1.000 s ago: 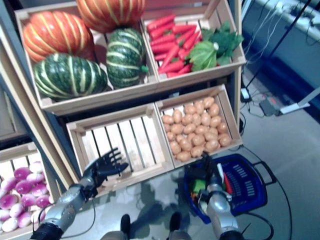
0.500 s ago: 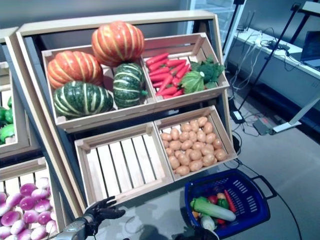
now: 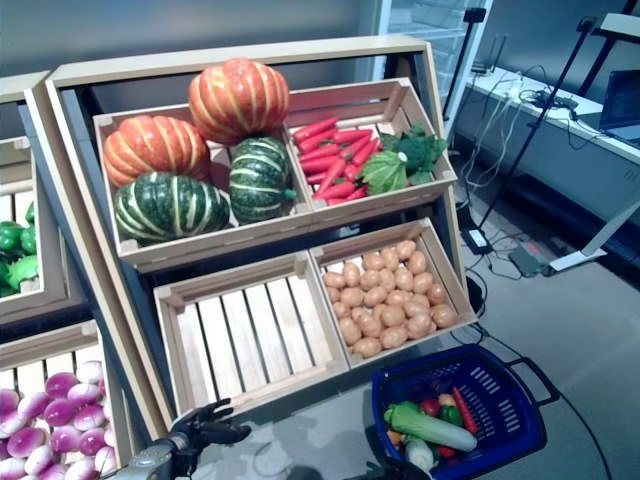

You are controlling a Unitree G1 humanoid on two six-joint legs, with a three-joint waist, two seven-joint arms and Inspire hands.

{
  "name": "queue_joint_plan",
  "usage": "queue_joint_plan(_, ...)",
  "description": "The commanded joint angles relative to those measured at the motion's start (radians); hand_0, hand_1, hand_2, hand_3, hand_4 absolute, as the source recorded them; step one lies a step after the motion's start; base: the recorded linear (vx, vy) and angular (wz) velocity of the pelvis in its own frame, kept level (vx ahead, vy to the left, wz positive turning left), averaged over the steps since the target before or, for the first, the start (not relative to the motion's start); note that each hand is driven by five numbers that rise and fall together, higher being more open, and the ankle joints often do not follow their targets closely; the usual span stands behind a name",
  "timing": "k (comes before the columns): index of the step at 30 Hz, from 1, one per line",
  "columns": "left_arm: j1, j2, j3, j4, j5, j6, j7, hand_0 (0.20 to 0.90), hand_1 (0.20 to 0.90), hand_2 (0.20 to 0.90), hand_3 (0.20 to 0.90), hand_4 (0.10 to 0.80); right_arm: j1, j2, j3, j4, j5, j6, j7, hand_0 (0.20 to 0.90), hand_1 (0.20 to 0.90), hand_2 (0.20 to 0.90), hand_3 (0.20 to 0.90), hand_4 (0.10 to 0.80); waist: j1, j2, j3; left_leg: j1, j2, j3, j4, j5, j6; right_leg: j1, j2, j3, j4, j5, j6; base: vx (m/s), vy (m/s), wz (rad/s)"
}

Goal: Put vegetables into the basket

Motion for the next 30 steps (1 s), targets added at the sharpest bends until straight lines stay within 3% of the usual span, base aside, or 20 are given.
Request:
queue_joint_plan(1,-0.076,0.015,0.008,-0.015,0.021,-0.177,0.16,0.9,0.9,0.9,0.9,0.8,-0.071,0.004,0.031,-0.028,-0.001,-0.018,0.0,0.9,0.9,0.9,0.9,0.8,0.001,-0.025,0.044,0.011,-0.005,-0.018,0.008,-0.043,-0.015,0.067,-0.02,-0.028,0.026,-0.035,0.015,0.051,0.015,0.01)
queue_joint_plan(4,-0.075,0.034,0.046,-0.19,-0.033,-0.234,0.197,0.9,0.9,0.9,0.9,0.8,-0.061,-0.001,0.027,-0.047,0.021,-0.01,-0.004,0.9,0.9,0.9,0.9,0.8,0.011,-0.028,0.05,0.01,-0.009,-0.027,0.008,-0.046,-0.016,0.068,-0.024,-0.027,0.023,-0.033,0.015,0.014,0.004,0.0)
queue_joint_plan(9,-0.047,0.097,0.011,-0.407,0.031,-0.319,0.143,0.9,0.9,0.9,0.9,0.8,-0.04,-0.01,0.018,-0.063,0.023,-0.006,0.002,0.9,0.9,0.9,0.9,0.8,0.029,-0.029,0.059,0.002,-0.006,-0.032,0.008,-0.044,-0.018,0.064,-0.031,-0.039,0.026,-0.026,0.018,-0.009,-0.003,0.04)
queue_joint_plan(16,-0.059,0.181,-0.059,-0.562,0.074,-0.377,-0.069,0.9,0.9,0.9,0.9,0.8,-0.031,-0.02,0.013,-0.05,-0.002,-0.027,0.011,0.9,0.9,0.9,0.9,0.8,0.018,-0.023,0.054,0.004,-0.002,-0.018,0.008,-0.05,-0.021,0.062,-0.037,-0.036,0.023,-0.028,0.025,0.001,0.002,0.0)
queue_joint_plan(18,-0.073,0.209,-0.115,-0.606,0.076,-0.352,-0.184,0.9,0.9,0.9,0.9,0.8,-0.032,-0.028,0.017,-0.059,-0.011,-0.022,0.016,0.9,0.9,0.9,0.9,0.8,0.007,-0.019,0.053,0.006,0.001,-0.009,0.008,-0.051,-0.02,0.061,-0.038,-0.032,0.022,-0.028,0.029,0.0,0.0,0.0)
queue_joint_plan(21,-0.099,0.23,-0.183,-0.609,0.083,-0.245,-0.308,0.9,0.9,0.9,0.9,0.8,-0.036,-0.036,0.02,-0.051,-0.033,-0.022,0.028,0.9,0.9,0.9,0.9,0.8,-0.009,-0.012,0.047,0.01,0.004,0.0,0.008,-0.054,-0.02,0.062,-0.039,-0.024,0.017,-0.026,0.037,0.004,0.009,-0.01)
queue_joint_plan(26,-0.119,0.223,-0.25,-0.519,0.14,-0.13,-0.339,0.9,0.9,0.9,0.9,0.8,-0.052,-0.04,0.033,-0.034,-0.051,-0.014,0.041,0.9,0.9,0.9,0.9,0.8,-0.028,-0.007,0.037,0.015,0.009,0.01,0.008,-0.054,-0.019,0.06,-0.037,-0.011,0.017,-0.027,0.044,0.013,0.005,-0.03)
queue_joint_plan(30,-0.117,0.159,-0.239,-0.325,0.177,-0.08,-0.296,0.9,0.9,0.9,0.9,0.8,-0.071,-0.03,0.042,-0.003,-0.055,-0.021,0.05,0.9,0.9,0.9,0.9,0.8,-0.032,-0.011,0.029,0.016,0.012,0.014,0.008,-0.053,-0.017,0.059,-0.035,-0.004,0.016,-0.027,0.045,0.009,-0.011,-0.02)
